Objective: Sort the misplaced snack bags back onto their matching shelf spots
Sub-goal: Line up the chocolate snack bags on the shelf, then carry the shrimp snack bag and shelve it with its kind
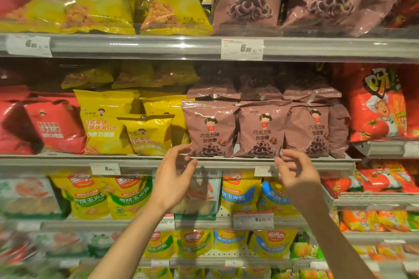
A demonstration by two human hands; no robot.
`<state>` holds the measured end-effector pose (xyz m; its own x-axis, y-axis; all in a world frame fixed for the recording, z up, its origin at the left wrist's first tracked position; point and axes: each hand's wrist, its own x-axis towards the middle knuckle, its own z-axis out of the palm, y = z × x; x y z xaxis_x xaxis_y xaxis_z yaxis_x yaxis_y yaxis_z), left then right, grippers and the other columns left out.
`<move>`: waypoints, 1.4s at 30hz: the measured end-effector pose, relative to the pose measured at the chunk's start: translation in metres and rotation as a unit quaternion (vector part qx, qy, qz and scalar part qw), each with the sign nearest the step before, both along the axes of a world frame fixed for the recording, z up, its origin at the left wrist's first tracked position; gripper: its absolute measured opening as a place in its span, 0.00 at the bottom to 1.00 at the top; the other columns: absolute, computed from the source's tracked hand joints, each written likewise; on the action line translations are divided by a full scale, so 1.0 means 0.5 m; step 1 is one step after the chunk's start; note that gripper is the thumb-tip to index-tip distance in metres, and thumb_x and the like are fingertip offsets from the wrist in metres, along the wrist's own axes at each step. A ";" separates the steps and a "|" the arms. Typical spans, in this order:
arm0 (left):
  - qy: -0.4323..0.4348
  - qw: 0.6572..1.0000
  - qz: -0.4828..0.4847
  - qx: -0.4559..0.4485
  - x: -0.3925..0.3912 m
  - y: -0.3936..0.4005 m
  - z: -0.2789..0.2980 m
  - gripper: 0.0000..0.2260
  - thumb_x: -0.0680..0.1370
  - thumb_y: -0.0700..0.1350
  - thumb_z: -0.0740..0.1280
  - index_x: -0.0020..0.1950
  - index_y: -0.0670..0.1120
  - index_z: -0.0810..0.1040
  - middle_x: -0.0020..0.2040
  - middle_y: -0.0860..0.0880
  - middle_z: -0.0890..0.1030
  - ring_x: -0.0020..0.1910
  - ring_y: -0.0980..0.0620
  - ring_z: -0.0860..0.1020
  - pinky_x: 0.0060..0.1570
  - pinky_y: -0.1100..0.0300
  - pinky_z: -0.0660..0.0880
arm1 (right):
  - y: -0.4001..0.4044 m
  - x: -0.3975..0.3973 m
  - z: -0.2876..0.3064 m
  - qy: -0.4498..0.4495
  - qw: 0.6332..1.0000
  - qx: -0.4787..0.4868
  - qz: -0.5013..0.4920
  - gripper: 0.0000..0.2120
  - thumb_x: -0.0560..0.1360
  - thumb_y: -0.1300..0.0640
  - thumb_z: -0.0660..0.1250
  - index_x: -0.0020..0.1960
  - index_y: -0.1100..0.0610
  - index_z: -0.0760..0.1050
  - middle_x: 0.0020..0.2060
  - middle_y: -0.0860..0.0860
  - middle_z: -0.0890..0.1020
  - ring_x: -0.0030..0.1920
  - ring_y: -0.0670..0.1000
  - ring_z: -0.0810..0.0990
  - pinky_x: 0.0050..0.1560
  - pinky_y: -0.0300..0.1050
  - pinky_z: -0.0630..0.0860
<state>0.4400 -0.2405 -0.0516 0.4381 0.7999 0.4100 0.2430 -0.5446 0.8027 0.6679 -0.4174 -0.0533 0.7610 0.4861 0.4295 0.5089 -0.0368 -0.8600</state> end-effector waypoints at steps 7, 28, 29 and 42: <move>-0.019 0.988 -0.014 -0.155 -0.083 -0.055 -0.062 0.08 0.81 0.40 0.68 0.58 0.50 0.79 0.47 0.54 0.86 0.48 0.53 0.84 0.54 0.56 0.80 | -0.034 -0.086 -0.094 0.139 0.980 -0.094 0.103 0.04 0.80 0.57 0.67 0.49 0.54 0.80 0.39 0.51 0.85 0.33 0.40 0.81 0.35 0.32 0.74; 0.018 0.954 -0.006 -0.300 -0.243 0.061 -0.209 0.09 0.81 0.42 0.67 0.54 0.57 0.76 0.45 0.49 0.86 0.45 0.53 0.85 0.53 0.47 0.81 | 0.048 -0.274 -0.204 0.236 0.950 -0.205 0.022 0.06 0.81 0.61 0.67 0.46 0.58 0.80 0.37 0.56 0.85 0.40 0.55 0.80 0.46 0.53 0.78; 0.015 0.952 -0.005 -0.304 -0.242 0.071 -0.212 0.08 0.81 0.44 0.68 0.55 0.58 0.76 0.47 0.49 0.86 0.48 0.50 0.84 0.55 0.44 0.80 | 0.058 -0.273 -0.203 0.238 0.947 -0.212 0.028 0.05 0.80 0.60 0.67 0.47 0.57 0.80 0.41 0.58 0.86 0.42 0.56 0.80 0.50 0.55 0.79; 0.066 0.958 0.066 -0.271 -0.113 0.193 -0.194 0.28 0.80 0.54 0.68 0.76 0.45 0.64 0.71 0.48 0.72 0.71 0.48 0.70 0.72 0.51 0.67 | 0.278 -0.183 -0.208 0.167 0.970 -0.172 0.046 0.21 0.71 0.41 0.65 0.53 0.56 0.78 0.47 0.52 0.85 0.51 0.53 0.83 0.58 0.55 0.79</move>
<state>0.3833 -0.1439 -0.1487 0.3387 0.9314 -0.1337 0.3990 -0.0135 0.9169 0.5763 -0.2785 -0.1574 0.7761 0.6298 -0.0323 0.2198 -0.3181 -0.9222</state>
